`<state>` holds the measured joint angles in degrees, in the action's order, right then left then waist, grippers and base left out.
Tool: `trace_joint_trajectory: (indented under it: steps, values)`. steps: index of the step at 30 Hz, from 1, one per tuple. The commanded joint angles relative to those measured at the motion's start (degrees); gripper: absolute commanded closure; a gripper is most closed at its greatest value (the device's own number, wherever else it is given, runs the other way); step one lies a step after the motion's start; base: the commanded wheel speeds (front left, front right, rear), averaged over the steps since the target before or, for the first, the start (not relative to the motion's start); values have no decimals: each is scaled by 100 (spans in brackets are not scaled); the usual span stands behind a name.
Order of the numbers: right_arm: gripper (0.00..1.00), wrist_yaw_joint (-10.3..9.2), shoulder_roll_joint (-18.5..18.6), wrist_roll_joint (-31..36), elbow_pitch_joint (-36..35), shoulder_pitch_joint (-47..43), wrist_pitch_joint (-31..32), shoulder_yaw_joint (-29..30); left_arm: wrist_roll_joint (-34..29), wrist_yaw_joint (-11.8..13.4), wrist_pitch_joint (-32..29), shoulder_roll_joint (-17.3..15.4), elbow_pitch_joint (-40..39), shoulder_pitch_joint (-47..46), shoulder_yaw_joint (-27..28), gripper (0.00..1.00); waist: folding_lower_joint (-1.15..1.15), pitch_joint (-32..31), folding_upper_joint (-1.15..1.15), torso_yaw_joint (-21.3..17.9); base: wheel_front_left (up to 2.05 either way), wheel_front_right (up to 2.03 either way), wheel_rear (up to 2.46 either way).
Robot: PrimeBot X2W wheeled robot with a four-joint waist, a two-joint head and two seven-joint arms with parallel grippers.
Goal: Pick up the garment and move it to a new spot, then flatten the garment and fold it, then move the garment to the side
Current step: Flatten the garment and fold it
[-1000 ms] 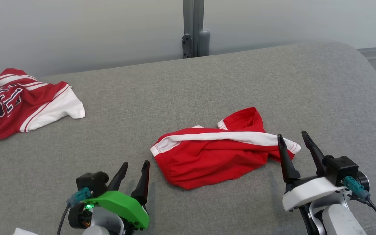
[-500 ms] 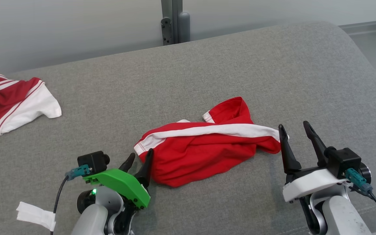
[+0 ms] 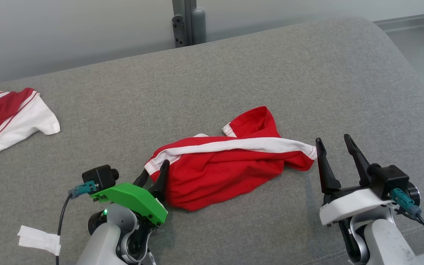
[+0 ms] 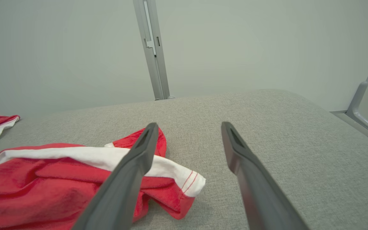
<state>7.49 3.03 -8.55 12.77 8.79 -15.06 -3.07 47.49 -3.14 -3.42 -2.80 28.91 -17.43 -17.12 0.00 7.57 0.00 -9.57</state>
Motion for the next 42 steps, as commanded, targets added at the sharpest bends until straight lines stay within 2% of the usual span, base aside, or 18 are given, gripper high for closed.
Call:
trace_joint_trajectory:
  steps: [1, 2, 6, 7, 8, 9, 10, 14, 18, 25, 34, 35, 37, 40, 41, 42]
  values:
    - [0, 0, 6, 39, -27, 50, -17, 17, 84, -58, 63, -18, -4, -89, -28, 0, 0, -3, 0, 1, 0, 0, 0]
    - [0, 0, 6, 43, -31, 44, -17, 24, 105, -59, 68, -18, -12, -99, -43, 4, 0, -4, 0, 1, 0, 0, 0]
    - [0, 0, 1, 47, -34, 26, -17, 31, 179, -74, 105, -18, -18, -116, -89, 52, 0, -8, 0, -14, 0, 0, 0]
    - [0, 0, 1, 45, -40, 22, -17, 31, 182, -66, 111, -18, -4, -116, -97, 60, 0, -9, 0, -22, 0, 0, 0]
    - [0, 0, 1, 39, -41, 13, -17, 54, 176, -56, 138, -18, 6, -117, -102, 74, 0, -8, 0, -30, 0, 0, 0]
    - [0, 0, 4, 54, -17, -4, -17, 99, 166, -52, 164, -18, 10, -116, -105, 91, 0, -7, 0, -35, 0, 0, 0]
    - [0, 0, 3, 74, 27, -30, -17, 155, 162, -55, 185, -18, 12, -115, -112, 100, 0, -4, 0, -39, 0, 0, 0]
    - [0, 0, -1, 70, 255, -113, 102, 349, 144, -83, 298, -18, -5, -98, -123, 100, 0, 1, 0, -47, 0, 0, 0]
    - [0, 0, -7, -423, 427, -125, 226, 348, 168, -94, 368, -20, -33, -43, -111, 100, 0, 8, 0, -28, 0, 0, 0]
    - [0, 0, 35, -1296, 850, 206, 458, -52, 129, -76, 403, -66, -52, 49, -155, 100, 0, 55, 0, 43, 0, 0, 0]
    - [0, 0, 278, -1778, 1600, 733, 495, -524, 87, -42, 384, -77, -103, 9, -238, 100, 0, 164, 0, 172, 0, 0, 0]
    - [7, 0, 301, -1820, 1660, 770, 480, -579, 82, -40, 384, -77, -109, 3, -243, 100, 0, 172, 0, 184, 0, 0, 0]
    - [51, 0, 345, -1902, 1735, 833, 429, -668, 69, -36, 390, -81, -118, -4, -257, 100, 0, 181, 0, 201, 0, 0, 0]
    - [72, 0, 445, -1950, 1805, 899, 360, -807, 75, -44, 403, -87, -136, 8, -268, 100, 0, 183, 0, 207, 0, 0, 0]
    - [83, 0, 462, -1963, 1819, 909, 342, -854, 77, -46, 407, -91, -143, 16, -272, 100, 0, 180, 0, 206, 0, 0, 0]
    - [98, 0, 479, -1982, 1801, 929, 319, -890, 78, -45, 414, -99, -148, 22, -270, 100, 0, 178, 0, 204, 0, 0, 0]
